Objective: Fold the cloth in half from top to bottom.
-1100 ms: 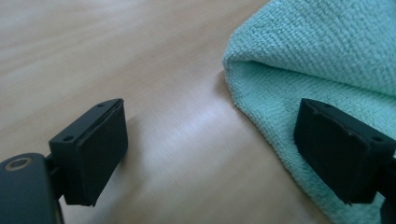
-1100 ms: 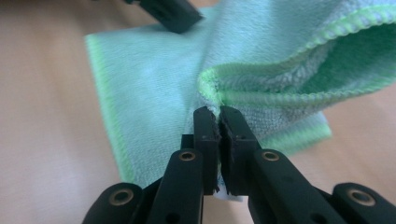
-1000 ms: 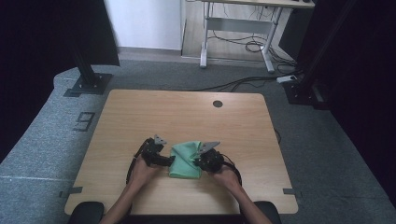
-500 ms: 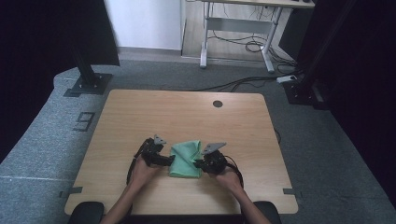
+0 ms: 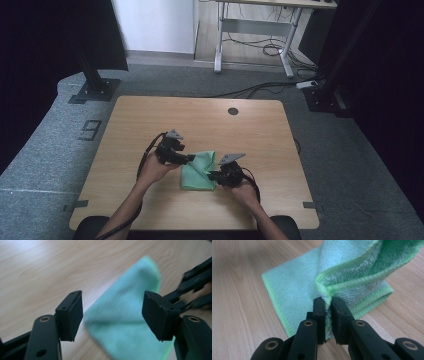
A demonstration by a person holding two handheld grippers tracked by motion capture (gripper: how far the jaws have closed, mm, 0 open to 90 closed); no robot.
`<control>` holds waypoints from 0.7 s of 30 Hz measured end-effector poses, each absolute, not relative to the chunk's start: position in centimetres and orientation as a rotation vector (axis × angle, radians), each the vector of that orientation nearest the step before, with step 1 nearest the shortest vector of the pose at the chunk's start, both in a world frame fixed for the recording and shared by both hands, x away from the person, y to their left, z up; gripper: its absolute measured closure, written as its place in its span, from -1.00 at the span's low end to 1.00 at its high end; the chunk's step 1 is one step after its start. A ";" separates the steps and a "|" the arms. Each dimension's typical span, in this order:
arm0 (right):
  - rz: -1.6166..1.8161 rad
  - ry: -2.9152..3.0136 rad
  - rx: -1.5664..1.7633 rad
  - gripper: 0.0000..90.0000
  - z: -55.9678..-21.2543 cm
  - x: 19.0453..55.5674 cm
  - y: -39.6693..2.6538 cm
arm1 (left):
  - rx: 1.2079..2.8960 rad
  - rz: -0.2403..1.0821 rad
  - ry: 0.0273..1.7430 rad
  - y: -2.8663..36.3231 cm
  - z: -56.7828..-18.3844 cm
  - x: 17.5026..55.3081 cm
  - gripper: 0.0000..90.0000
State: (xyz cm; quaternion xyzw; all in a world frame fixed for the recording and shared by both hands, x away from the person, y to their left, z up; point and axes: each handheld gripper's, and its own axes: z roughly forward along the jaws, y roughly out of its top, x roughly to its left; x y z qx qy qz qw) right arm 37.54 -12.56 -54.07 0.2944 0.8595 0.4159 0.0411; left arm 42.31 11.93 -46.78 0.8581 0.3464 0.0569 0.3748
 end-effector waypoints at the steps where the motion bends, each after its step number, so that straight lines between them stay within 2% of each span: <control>1: 1.281 2.626 0.915 0.80 -54.1 37.5 -12.6 | 2.211 0.146 0.877 11.4 -46.5 42.7 -0.25; 12: 1.326 2.609 0.960 0.79 -54.5 37.5 -12.9 | 2.331 0.103 0.779 5.1 -45.0 44.5 0.00; 21: 1.337 2.605 0.959 0.78 -54.5 37.5 -13.0 | 2.408 0.052 0.828 3.5 -46.5 45.6 0.27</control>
